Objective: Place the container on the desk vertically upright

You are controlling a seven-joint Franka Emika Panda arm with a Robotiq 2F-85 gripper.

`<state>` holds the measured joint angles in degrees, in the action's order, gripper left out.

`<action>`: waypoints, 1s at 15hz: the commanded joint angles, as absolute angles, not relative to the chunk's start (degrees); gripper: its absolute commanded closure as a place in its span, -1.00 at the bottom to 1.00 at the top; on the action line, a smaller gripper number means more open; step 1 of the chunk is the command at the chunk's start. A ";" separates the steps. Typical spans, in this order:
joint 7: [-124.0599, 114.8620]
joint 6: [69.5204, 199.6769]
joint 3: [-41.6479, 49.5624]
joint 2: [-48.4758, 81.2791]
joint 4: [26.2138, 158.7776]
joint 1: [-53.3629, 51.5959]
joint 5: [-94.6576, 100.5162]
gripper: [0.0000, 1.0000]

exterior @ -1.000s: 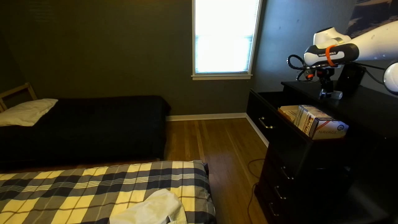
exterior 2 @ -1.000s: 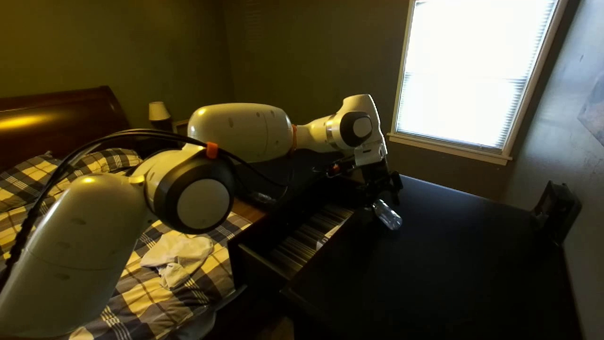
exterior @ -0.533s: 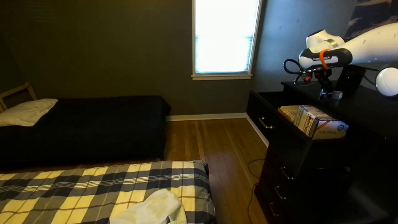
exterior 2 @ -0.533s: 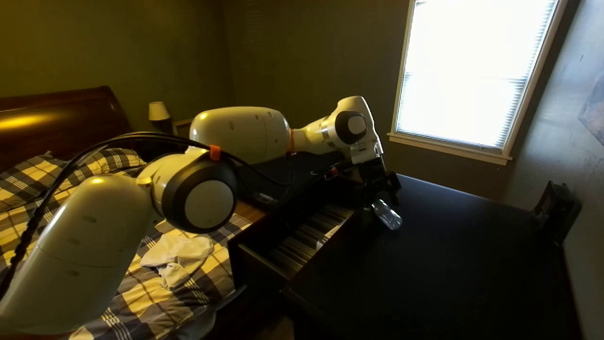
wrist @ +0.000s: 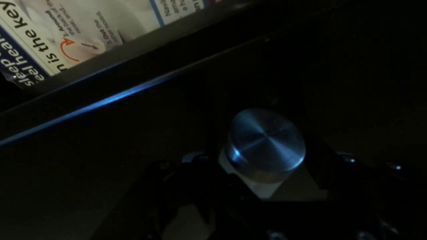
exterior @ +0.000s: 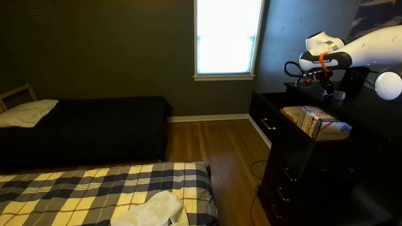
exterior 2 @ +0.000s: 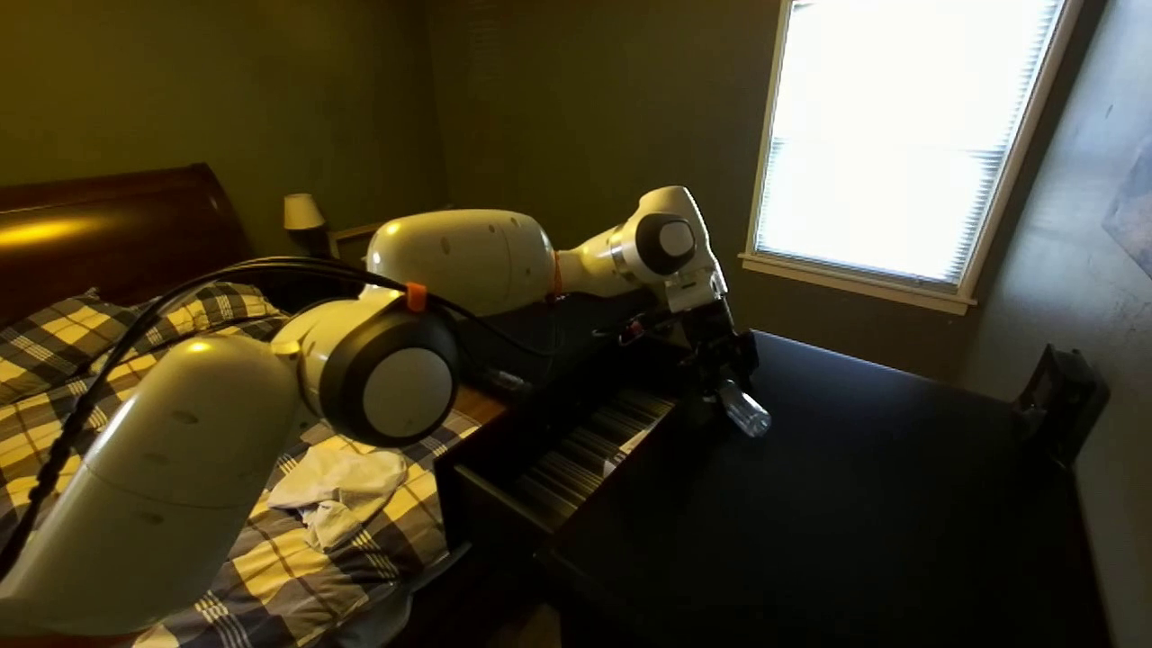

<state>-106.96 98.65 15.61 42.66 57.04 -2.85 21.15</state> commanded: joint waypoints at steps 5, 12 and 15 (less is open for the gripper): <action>-105.57 97.32 14.22 40.31 54.36 -0.89 17.10 0.52; -97.78 99.63 10.77 34.43 53.60 8.55 -0.12 0.52; -95.37 99.83 9.17 33.66 53.15 12.96 -8.47 0.52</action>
